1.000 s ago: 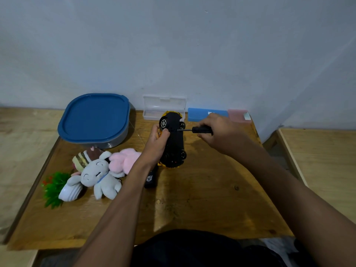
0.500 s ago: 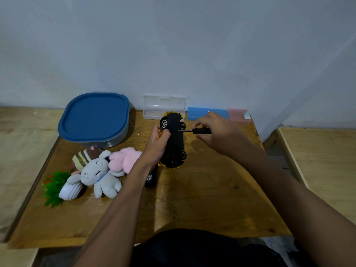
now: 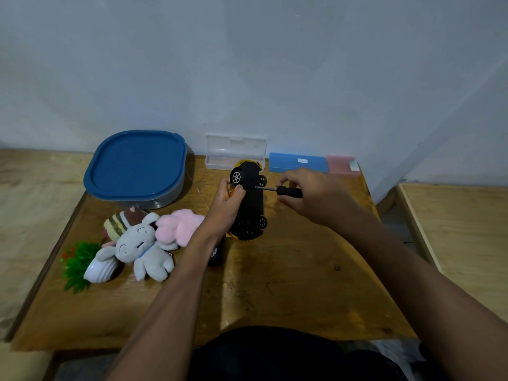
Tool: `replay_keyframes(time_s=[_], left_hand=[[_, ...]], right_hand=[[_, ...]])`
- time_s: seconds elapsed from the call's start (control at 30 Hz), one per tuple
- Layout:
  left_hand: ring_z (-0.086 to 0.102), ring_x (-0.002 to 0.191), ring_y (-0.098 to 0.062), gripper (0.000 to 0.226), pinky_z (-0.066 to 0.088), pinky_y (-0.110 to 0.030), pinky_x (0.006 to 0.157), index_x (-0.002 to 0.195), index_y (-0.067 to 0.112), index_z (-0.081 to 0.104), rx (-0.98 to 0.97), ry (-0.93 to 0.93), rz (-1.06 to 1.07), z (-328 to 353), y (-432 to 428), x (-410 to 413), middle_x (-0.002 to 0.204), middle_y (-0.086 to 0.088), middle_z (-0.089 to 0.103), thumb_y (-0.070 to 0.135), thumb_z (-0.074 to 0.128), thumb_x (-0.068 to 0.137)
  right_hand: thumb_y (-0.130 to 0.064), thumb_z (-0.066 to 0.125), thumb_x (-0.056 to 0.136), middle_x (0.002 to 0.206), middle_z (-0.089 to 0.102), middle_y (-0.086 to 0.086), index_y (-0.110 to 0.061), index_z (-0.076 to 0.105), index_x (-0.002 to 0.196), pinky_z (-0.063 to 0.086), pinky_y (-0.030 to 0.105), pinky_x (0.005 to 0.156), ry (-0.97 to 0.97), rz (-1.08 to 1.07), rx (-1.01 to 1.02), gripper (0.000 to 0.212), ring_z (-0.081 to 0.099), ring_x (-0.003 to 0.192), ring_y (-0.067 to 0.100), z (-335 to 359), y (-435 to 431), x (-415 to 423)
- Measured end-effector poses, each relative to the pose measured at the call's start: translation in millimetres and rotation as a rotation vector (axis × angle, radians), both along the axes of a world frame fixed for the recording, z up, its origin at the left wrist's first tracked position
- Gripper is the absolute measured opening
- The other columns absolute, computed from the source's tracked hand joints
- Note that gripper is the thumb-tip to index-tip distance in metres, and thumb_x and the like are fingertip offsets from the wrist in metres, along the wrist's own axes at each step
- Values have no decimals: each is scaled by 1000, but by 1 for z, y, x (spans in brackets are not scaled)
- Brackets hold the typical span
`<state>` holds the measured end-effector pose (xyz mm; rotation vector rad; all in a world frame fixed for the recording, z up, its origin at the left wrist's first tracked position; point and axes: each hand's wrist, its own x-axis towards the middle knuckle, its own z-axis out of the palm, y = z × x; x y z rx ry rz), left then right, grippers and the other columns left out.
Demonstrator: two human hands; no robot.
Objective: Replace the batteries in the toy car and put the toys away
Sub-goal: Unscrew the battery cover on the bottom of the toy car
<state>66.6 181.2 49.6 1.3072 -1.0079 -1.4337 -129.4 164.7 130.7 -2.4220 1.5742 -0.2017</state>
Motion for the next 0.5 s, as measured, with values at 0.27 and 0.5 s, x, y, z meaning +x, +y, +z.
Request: replay_keyframes(time_s=[0.27, 0.5], left_hand=[[66, 102, -29, 19, 57, -48, 84, 122, 28, 47, 17, -4, -6, 0, -1, -7, 113, -14, 64, 29, 43, 103], [65, 104, -30, 19, 58, -48, 86, 122, 26, 46, 38, -20, -17, -2, -4, -7, 116, -17, 63, 28, 44, 103]], right_hand=[[-53, 34, 98, 76, 55, -9, -27, 64, 109, 38, 27, 56, 130, -16, -82, 41, 52, 70, 11, -4, -4, 1], [-40, 59, 92, 105, 56, -5, -39, 63, 115, 47, 30, 67, 96, 27, -30, 24, 56, 89, 14, -1, -9, -4]])
